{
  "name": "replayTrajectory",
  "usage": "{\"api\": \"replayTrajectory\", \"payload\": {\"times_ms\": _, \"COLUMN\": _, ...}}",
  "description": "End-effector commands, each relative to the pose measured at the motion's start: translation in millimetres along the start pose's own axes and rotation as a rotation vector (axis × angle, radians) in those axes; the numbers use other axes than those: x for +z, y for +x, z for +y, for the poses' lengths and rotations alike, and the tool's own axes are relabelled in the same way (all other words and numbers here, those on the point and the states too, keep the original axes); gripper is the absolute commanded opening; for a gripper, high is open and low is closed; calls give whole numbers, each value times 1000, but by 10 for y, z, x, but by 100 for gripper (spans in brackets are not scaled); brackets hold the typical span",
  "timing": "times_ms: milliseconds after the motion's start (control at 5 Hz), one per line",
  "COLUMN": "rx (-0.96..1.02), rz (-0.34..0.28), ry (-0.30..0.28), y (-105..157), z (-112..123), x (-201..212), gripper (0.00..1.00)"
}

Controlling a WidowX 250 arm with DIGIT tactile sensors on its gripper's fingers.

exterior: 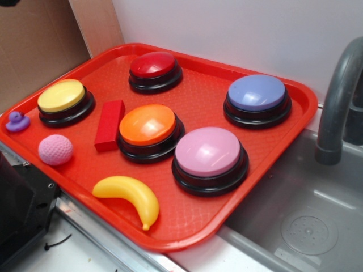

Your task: Push the red button.

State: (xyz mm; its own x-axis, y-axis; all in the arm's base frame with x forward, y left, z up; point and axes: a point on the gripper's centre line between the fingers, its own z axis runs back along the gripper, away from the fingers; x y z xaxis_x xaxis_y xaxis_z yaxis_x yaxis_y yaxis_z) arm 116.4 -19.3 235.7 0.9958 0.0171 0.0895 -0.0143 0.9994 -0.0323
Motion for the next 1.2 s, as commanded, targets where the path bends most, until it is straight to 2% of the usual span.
{"api": "replayTrajectory", "payload": {"times_ms": 0, "rx": 0, "rz": 0, "ry": 0, "y": 0, "z": 0, "x": 0, "gripper": 100}}
{"api": "replayTrajectory", "payload": {"times_ms": 200, "rx": 42, "rz": -22, "ry": 37, "y": 412, "z": 361, "x": -255, "gripper": 100}}
{"api": "replayTrajectory", "payload": {"times_ms": 400, "rx": 131, "rz": -121, "ry": 37, "y": 813, "z": 581, "x": -603, "gripper": 100}}
{"api": "replayTrajectory", "payload": {"times_ms": 600, "rx": 148, "rz": -103, "ry": 43, "y": 1111, "z": 820, "x": -1081, "gripper": 100}}
{"api": "replayTrajectory", "payload": {"times_ms": 800, "rx": 168, "rz": -122, "ry": 45, "y": 1267, "z": 985, "x": -1397, "gripper": 100}}
{"api": "replayTrajectory", "payload": {"times_ms": 1000, "rx": 144, "rz": -115, "ry": 57, "y": 1429, "z": 1012, "x": -1561, "gripper": 100}}
